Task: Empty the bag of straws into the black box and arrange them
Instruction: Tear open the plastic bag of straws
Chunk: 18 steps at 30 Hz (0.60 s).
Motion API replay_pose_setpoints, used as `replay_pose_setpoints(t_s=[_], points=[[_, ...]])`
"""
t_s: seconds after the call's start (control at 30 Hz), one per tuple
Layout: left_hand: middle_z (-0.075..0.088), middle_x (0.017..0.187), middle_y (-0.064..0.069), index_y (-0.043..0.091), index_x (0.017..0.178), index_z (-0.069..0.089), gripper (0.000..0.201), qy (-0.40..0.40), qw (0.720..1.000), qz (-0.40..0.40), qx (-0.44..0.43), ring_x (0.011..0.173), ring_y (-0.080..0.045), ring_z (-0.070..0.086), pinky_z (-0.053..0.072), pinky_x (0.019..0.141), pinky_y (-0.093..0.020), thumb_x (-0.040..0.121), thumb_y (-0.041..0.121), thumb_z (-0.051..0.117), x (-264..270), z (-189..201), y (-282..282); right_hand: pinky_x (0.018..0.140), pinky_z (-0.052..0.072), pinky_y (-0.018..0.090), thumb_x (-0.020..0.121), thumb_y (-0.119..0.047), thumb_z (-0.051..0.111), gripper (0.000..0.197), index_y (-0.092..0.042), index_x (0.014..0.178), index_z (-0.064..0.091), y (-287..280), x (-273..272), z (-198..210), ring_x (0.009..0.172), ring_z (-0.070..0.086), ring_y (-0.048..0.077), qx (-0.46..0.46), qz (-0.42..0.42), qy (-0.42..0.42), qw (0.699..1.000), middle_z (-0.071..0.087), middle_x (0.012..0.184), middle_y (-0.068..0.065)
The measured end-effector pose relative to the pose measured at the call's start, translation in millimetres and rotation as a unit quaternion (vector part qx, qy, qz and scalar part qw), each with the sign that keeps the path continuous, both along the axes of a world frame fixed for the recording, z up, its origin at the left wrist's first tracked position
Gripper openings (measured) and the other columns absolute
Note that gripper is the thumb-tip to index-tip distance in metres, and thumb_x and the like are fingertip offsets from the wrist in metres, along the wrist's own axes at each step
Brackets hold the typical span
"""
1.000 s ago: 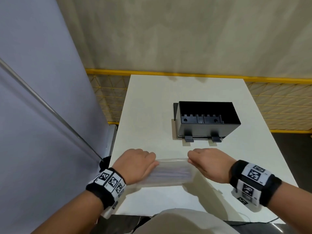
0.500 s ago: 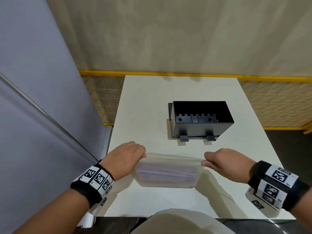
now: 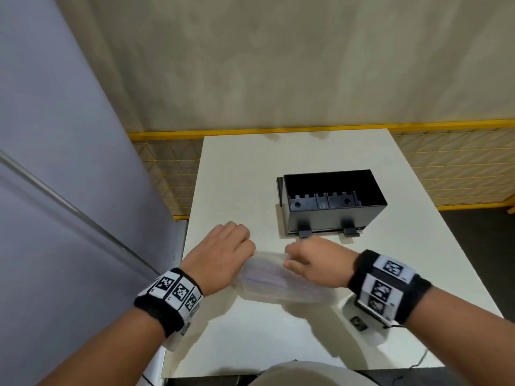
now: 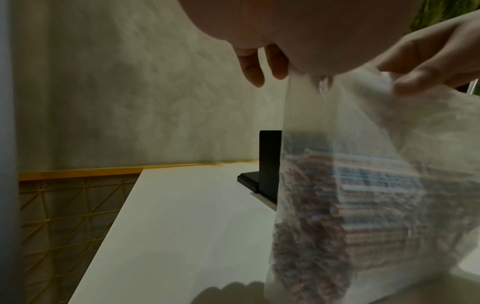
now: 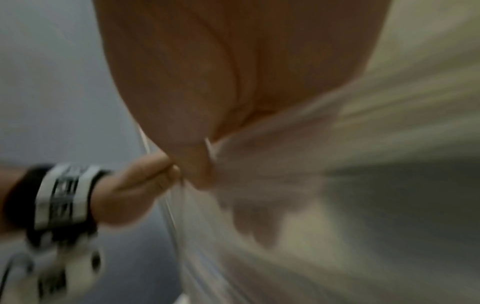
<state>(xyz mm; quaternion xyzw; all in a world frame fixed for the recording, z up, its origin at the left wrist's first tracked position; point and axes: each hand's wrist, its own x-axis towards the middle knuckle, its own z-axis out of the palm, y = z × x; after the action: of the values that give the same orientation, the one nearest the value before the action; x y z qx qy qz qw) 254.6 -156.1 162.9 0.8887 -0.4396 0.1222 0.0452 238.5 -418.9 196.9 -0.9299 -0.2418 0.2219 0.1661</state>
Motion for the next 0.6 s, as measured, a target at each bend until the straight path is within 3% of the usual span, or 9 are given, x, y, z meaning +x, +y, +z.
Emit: replay_pose_setpoints(t_s=[0.07, 0.13, 0.2, 0.3, 0.43, 0.53, 0.6], points=[[0.058, 0.112, -0.013, 0.009, 0.113, 0.062, 0.031, -0.009, 0.997, 0.066, -0.036, 0.095, -0.032, 0.054, 0.044, 0.081, -0.042, 0.083, 0.002, 0.061, 6.4, 5.4, 4.4, 0.067, 0.045, 0.031, 0.102, -0.035, 0.048, 0.03, -0.014, 0.085, 0.061, 9.8, 12.9, -1.8, 0.069, 0.057, 0.015, 0.051, -0.058, 0.068, 0.995, 0.063, 0.078, -0.002], [0.056, 0.118, -0.014, 0.008, 0.126, 0.059, 0.035, -0.013, 0.979, 0.178, -0.098, 0.103, -0.03, 0.053, 0.041, 0.088, -0.043, 0.093, 0.018, 0.06, 10.1, 10.9, 10.0, 0.062, 0.042, 0.025, 0.102, -0.032, 0.05, 0.029, -0.012, 0.087, 0.065, 10.5, 23.4, -2.7, 0.064, 0.054, 0.009, 0.098, -0.12, 0.089, 0.984, 0.06, 0.073, -0.007], [0.059, 0.107, -0.006, 0.014, 0.115, 0.061, 0.031, 0.049, 0.963, 0.224, -0.142, 0.093, -0.024, 0.054, 0.04, 0.082, -0.039, 0.101, 0.037, 0.046, 7.4, 18.6, 5.8, 0.055, 0.04, 0.023, 0.102, -0.032, 0.052, 0.03, -0.007, 0.09, 0.065, 14.4, 27.8, -6.1, 0.057, 0.051, 0.008, 0.125, -0.168, 0.106, 0.972, 0.056, 0.07, -0.006], [0.055, 0.077, 0.007, 0.029, 0.078, 0.045, 0.041, 0.266, 0.928, 0.228, -0.13, 0.073, -0.018, 0.054, 0.037, 0.07, -0.034, 0.105, 0.054, 0.025, -6.9, 20.5, -21.5, 0.05, 0.044, 0.025, 0.098, -0.027, 0.059, 0.025, -0.003, 0.088, 0.059, 27.4, 26.1, -12.0, 0.05, 0.052, 0.012, 0.177, -0.207, 0.143, 0.952, 0.057, 0.065, 0.001], [0.06, 0.079, -0.001, 0.023, 0.081, 0.043, 0.04, 0.337, 0.864, 0.321, -0.193, 0.077, -0.026, 0.058, 0.044, 0.07, -0.038, 0.106, 0.053, 0.035, -18.5, 7.6, -57.0, 0.057, 0.048, 0.031, 0.085, -0.009, 0.062, 0.007, -0.003, 0.087, 0.061, 47.0, 20.2, -7.1, 0.058, 0.057, 0.016, 0.256, -0.193, 0.188, 0.928, 0.063, 0.068, 0.006], [0.059, 0.08, -0.005, 0.022, 0.079, 0.04, 0.034, 0.374, 0.818, 0.344, -0.268, 0.074, -0.025, 0.056, 0.04, 0.064, -0.036, 0.108, 0.039, 0.04, -16.3, 1.7, -65.2, 0.065, 0.053, 0.03, 0.085, 0.006, 0.052, 0.021, 0.003, 0.099, 0.067, 49.0, 15.9, -6.5, 0.07, 0.06, 0.02, 0.334, -0.222, 0.266, 0.877, 0.065, 0.078, 0.012], [0.058, 0.077, -0.005, 0.018, 0.079, 0.042, 0.032, 0.381, 0.809, 0.336, -0.296, 0.066, -0.019, 0.051, 0.039, 0.058, -0.032, 0.107, 0.033, 0.044, -14.8, -0.2, -64.7, 0.065, 0.055, 0.026, 0.088, 0.008, 0.053, 0.023, 0.004, 0.103, 0.069, 44.7, 13.9, -9.9, 0.07, 0.061, 0.018, 0.367, -0.241, 0.282, 0.853, 0.065, 0.079, 0.011]])
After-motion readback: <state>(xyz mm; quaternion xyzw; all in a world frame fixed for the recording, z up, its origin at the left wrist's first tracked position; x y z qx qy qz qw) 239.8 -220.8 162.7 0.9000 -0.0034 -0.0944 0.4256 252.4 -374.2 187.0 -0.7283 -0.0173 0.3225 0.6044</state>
